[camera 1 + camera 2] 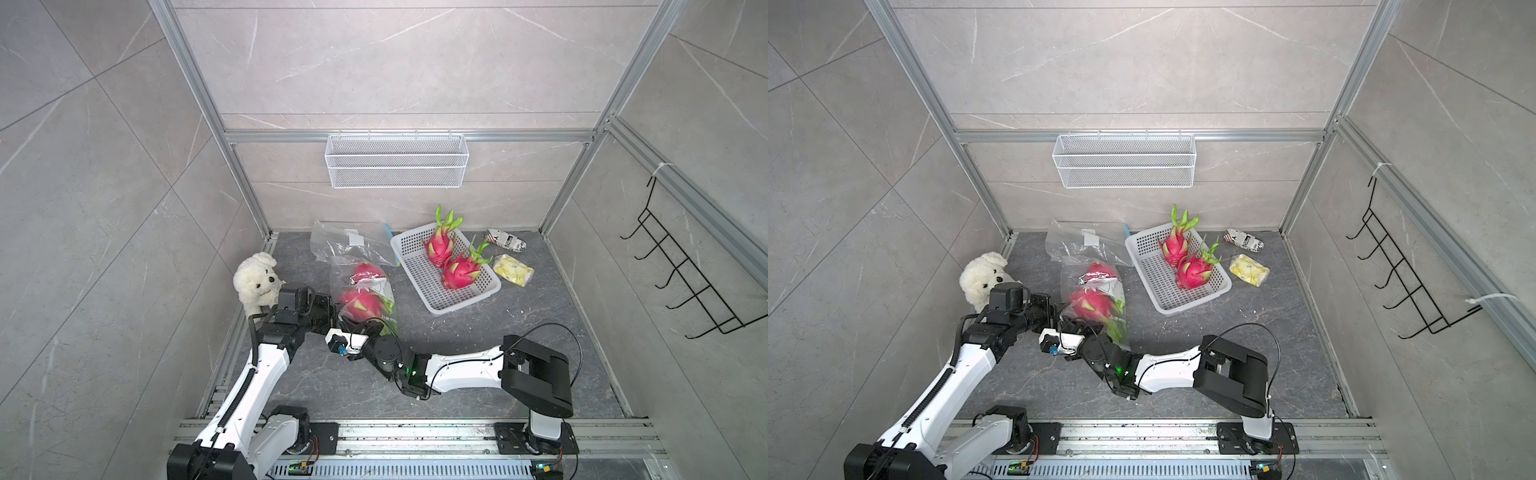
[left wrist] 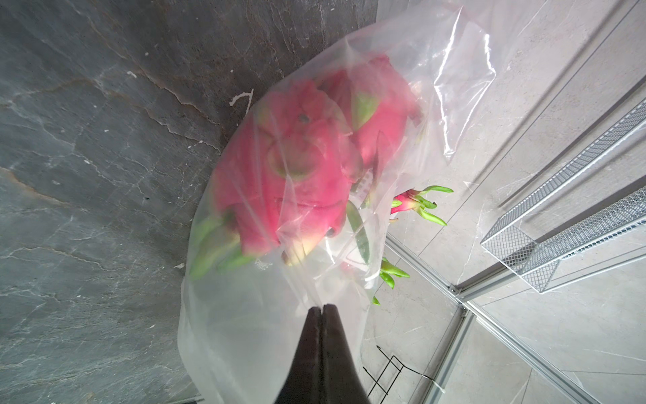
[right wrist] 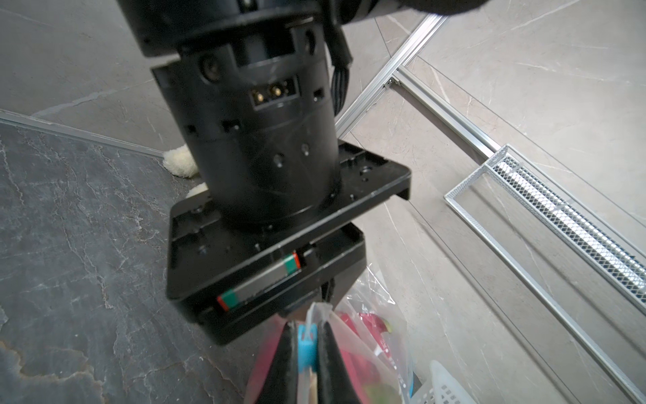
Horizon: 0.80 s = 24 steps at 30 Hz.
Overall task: Open the zip-top bag and take out the dragon fruit
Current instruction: Pick up the zipper food storage bag at the center of the board.
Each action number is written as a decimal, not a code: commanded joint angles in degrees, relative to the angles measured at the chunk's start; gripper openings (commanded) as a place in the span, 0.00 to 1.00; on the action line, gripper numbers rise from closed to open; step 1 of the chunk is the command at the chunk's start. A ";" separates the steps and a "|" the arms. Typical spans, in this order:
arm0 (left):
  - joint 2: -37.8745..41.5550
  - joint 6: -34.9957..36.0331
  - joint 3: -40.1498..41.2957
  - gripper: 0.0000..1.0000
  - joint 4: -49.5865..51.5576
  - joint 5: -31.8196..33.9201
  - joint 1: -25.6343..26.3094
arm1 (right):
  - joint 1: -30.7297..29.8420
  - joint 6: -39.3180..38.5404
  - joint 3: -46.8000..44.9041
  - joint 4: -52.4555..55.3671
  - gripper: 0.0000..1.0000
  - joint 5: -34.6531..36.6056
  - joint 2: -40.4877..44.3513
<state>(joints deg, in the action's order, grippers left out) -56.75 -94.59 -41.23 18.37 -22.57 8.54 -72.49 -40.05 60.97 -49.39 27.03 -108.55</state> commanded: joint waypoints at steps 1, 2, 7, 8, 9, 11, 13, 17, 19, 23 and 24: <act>1.42 -0.95 -1.08 0.00 -1.62 -1.42 0.12 | 0.42 3.37 0.75 2.36 0.07 0.15 0.05; 1.39 -0.95 -1.11 0.00 -1.98 -1.28 0.17 | 0.42 4.25 0.58 2.88 0.06 -0.10 0.60; 1.30 13.18 -2.35 0.38 -7.07 3.54 -0.03 | 1.77 11.78 0.96 11.89 0.03 -2.76 5.79; 1.13 17.76 -3.53 0.52 -6.57 4.76 -0.10 | 2.45 13.75 1.23 14.74 0.03 -3.90 7.27; 0.99 21.74 -4.70 0.65 -5.60 5.78 -0.14 | 3.16 15.29 1.41 16.91 0.03 -4.91 8.44; 0.43 32.34 -7.83 0.79 -4.40 6.89 -0.17 | 4.63 18.07 1.77 21.65 0.03 -7.24 11.19; -0.11 44.34 -11.52 0.88 -2.62 6.46 -0.17 | 6.25 19.55 2.25 25.45 0.03 -9.42 13.67; -1.10 65.76 -17.80 0.96 3.06 2.21 -0.12 | 10.22 21.34 3.91 32.47 0.03 -15.77 16.65; -1.33 73.57 -19.77 0.96 6.15 0.65 -0.15 | 12.58 21.17 5.20 35.43 0.02 -20.04 17.47; -0.80 86.23 -19.60 0.97 8.13 -7.51 -0.14 | 17.70 21.82 8.68 41.44 0.01 -28.08 18.24; -0.52 89.10 -19.10 1.00 8.58 -9.62 -0.05 | 19.20 22.60 9.24 42.35 0.01 -30.92 18.56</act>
<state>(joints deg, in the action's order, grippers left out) -57.67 -22.37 -60.47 22.63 -24.21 8.49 -56.01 -20.12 67.35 -13.23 5.21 -92.25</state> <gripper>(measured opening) 0.987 0.094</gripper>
